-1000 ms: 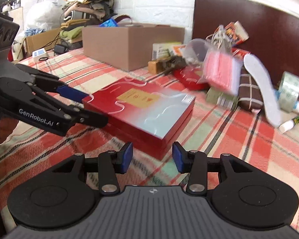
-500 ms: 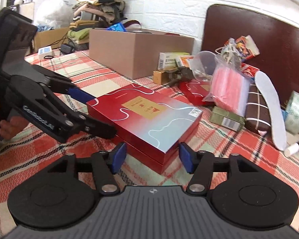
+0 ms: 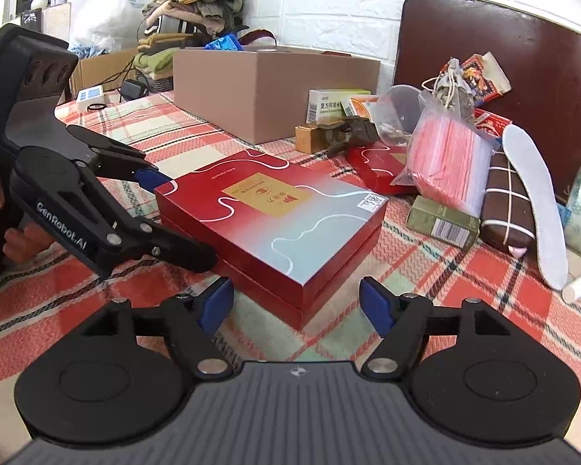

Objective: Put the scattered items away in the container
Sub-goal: 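Lift the red gift box with both tools and carry it toward the cardboard box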

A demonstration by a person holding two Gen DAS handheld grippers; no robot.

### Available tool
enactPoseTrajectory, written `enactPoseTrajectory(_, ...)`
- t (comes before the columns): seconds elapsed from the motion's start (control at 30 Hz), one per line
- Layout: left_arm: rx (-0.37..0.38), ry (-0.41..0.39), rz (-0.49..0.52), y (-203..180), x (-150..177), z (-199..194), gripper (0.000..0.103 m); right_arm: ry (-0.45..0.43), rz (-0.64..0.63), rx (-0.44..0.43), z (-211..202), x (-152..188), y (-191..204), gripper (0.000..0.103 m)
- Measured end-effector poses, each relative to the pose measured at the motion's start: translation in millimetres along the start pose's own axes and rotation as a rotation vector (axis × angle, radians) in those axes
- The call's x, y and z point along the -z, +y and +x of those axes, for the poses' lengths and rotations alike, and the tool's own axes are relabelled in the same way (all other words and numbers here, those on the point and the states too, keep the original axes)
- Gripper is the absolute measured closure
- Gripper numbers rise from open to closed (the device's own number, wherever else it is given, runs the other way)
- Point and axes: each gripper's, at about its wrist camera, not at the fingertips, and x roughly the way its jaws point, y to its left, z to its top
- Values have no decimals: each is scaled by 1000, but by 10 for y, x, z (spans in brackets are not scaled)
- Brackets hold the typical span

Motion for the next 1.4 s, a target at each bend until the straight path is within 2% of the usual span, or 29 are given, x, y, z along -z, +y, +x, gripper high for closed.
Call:
enactPoseTrajectory(0.2,-23,4,-3,-1,-23,23,19,3,-32,-2,70,-60,58,33)
enactPoseTrajectory(0.53,-72,-9,30,-140,29,-97,23,-20,-98,31,-63,-97,183,35)
enactPoseTrajectory(0.7,-98,-54,27,-170,10,-291,24,-59,-138,38,-142,-230,266,35)
enactPoseTrajectory(0.83,-149,-91,47,-151,-102,-465,24,-90,-171,43,-206,-337,332,35)
enactPoseTrajectory(1.13,-266,-201,69,113,-602,-843,27,-210,-235,55,-111,-978,356,37)
enactPoseTrajectory(1.4,-306,-257,34,666,-1090,-893,27,-276,-269,80,253,-1572,321,37)
